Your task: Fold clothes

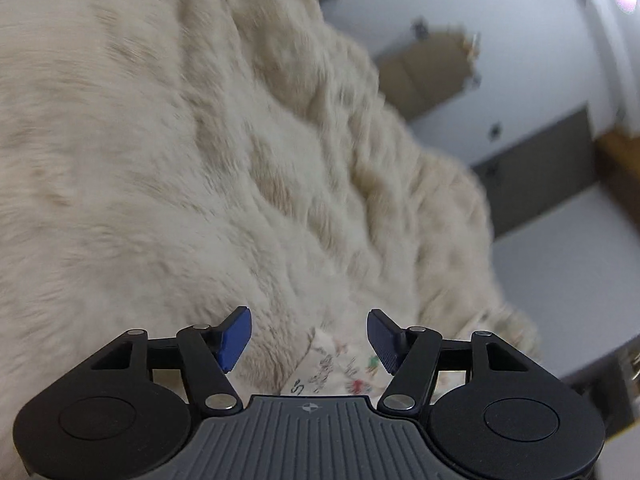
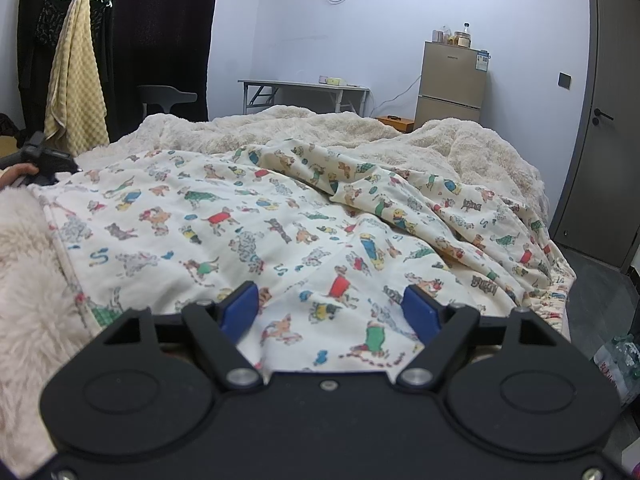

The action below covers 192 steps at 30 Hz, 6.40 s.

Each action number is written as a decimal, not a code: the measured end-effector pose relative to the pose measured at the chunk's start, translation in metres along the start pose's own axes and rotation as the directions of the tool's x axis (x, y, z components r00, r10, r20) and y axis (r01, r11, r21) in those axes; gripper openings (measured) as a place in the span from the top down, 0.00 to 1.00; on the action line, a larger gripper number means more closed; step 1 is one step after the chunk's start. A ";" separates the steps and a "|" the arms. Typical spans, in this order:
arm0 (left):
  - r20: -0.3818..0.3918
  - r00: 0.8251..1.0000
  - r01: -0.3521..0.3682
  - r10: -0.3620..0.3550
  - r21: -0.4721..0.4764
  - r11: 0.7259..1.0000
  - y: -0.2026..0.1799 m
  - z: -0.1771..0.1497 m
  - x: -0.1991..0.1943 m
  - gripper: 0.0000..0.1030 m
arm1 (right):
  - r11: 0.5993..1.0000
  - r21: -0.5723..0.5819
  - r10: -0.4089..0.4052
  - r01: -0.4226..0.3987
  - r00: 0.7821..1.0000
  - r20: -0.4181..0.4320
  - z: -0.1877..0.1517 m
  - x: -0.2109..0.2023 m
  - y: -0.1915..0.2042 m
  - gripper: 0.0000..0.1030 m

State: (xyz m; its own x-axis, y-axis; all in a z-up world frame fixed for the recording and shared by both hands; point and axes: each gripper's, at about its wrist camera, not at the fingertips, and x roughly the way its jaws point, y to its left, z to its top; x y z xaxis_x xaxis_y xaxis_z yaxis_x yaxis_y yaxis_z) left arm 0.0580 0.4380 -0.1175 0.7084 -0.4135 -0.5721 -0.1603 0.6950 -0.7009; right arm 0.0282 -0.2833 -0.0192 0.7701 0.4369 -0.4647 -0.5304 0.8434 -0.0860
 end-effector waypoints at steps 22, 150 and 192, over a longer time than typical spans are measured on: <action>0.107 0.987 -0.129 0.123 0.051 0.990 -0.009 -0.005 0.004 0.61 | 1.000 0.000 -0.002 0.002 1.000 -0.006 0.002 0.002 -0.001 0.22; -0.018 0.938 -0.293 0.345 0.489 0.821 -0.152 0.042 0.192 0.95 | 1.000 0.014 -0.010 0.010 1.000 -0.011 -0.002 0.002 0.002 0.21; -0.079 0.894 -0.377 0.440 0.396 0.837 -0.197 0.035 0.222 1.00 | 1.000 0.008 -0.014 0.014 1.000 -0.012 -0.004 0.003 0.002 0.20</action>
State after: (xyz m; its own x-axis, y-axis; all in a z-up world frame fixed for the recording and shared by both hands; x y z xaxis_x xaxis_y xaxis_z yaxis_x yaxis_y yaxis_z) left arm 0.2712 0.2301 -0.0918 0.5087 -0.1100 -0.8539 -0.1291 0.9708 -0.2020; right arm 0.0284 -0.2812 -0.0241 0.7733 0.4209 -0.4742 -0.5163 0.8522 -0.0855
